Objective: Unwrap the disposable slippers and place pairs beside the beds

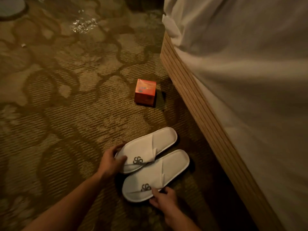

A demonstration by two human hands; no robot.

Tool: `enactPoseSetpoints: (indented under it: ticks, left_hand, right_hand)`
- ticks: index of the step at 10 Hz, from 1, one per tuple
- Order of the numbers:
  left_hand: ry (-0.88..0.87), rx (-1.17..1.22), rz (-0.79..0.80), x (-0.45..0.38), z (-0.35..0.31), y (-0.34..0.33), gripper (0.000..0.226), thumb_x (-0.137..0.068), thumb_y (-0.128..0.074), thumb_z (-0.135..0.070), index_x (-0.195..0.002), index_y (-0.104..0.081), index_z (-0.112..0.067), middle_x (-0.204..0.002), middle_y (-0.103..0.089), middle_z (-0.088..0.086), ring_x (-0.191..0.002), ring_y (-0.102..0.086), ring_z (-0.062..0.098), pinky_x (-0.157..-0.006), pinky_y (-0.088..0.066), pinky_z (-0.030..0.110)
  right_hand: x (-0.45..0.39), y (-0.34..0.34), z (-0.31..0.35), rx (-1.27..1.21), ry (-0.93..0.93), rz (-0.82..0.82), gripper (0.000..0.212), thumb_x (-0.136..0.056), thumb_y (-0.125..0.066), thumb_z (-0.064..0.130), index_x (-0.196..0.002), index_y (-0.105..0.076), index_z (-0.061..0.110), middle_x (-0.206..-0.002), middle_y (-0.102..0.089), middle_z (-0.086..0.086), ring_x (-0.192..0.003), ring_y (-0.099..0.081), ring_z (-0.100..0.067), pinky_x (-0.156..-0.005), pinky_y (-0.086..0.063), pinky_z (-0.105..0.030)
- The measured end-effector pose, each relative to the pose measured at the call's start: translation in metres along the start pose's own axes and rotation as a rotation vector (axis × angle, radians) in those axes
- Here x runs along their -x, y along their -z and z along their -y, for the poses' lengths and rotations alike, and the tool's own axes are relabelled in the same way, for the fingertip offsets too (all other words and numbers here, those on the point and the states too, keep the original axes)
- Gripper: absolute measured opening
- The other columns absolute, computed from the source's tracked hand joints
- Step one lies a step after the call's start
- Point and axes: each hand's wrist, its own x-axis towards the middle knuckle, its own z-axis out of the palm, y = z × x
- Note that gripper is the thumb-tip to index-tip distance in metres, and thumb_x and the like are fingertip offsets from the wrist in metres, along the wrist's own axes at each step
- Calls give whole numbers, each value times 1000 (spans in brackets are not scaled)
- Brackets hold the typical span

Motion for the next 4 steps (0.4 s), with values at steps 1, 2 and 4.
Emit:
enactPoseSetpoints:
  ticks: [1,2,4]
  left_hand:
    - [-53,-176,-43,-8,3,3,55,-84,-75,-5,-137,-62,-14,-131,-64,12,-120,-61,27,-106,-49,47]
    - [-81,-290,-96,-13,6,2,54,-86,-74,-9,-137,-62,-19,-128,-58,12,-116,-58,29,-105,-46,40]
    - [-96,-468,-139,-6,5,-3,61,-89,-73,-24,-147,-54,-22,-131,-48,8,-117,-54,28,-104,-48,41]
  right_hand:
    - [-8,-2,-5,107,75,-75,20,-84,-83,8,-84,-65,-3,-88,-70,-22,-71,-68,-28,-70,-64,-43]
    - [-16,-6,-9,202,122,-137,31,-79,-87,14,-62,-65,2,-67,-70,-17,-66,-71,-31,-80,-63,-55]
    - [-19,-2,-13,421,132,-208,50,-76,-86,43,-48,-65,7,-52,-71,-10,-54,-72,-25,-54,-53,-30]
